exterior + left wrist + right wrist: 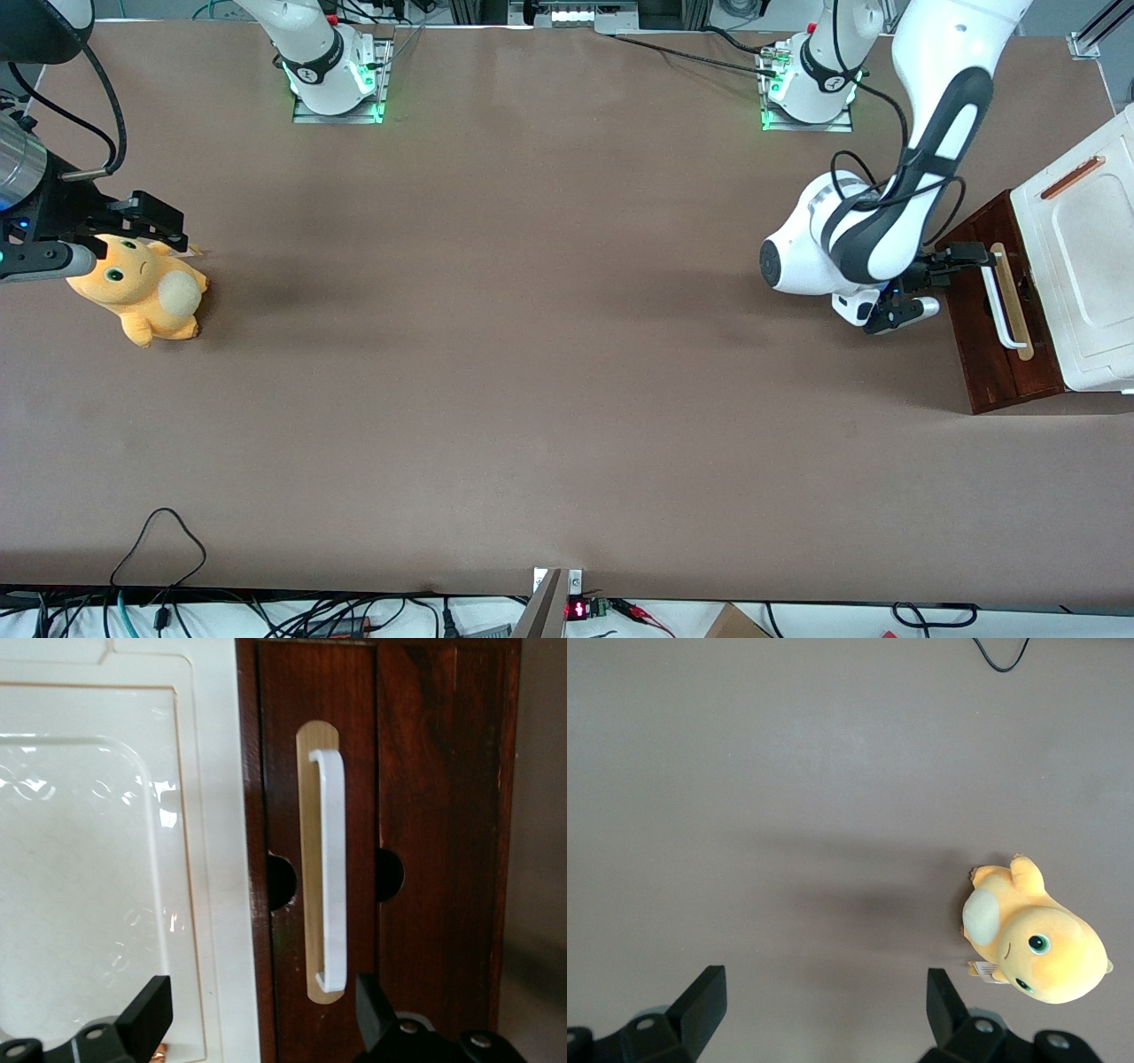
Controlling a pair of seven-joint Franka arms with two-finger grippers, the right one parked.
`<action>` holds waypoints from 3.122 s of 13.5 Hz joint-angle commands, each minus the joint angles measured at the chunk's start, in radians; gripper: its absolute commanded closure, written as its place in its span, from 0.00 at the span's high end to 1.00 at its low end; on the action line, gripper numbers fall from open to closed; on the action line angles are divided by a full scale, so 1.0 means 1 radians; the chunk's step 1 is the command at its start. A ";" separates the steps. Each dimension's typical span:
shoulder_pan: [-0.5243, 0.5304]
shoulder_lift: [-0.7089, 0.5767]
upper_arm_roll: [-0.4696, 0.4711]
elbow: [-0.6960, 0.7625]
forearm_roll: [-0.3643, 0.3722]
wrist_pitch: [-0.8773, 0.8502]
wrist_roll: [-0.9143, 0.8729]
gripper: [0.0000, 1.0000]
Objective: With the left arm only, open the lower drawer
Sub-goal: 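Move the open left gripper to the white handle of the lower drawer, then close the left gripper around the white drawer handle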
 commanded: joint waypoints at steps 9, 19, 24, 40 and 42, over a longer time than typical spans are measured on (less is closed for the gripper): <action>0.070 0.153 -0.014 0.012 0.217 -0.082 -0.122 0.78; 0.105 0.208 0.003 0.043 0.303 -0.076 -0.130 0.61; 0.108 0.222 0.021 0.055 0.325 -0.069 -0.130 0.50; 0.126 0.230 0.027 0.064 0.333 -0.044 -0.124 0.35; 0.126 0.228 0.026 0.064 0.333 -0.041 -0.122 0.26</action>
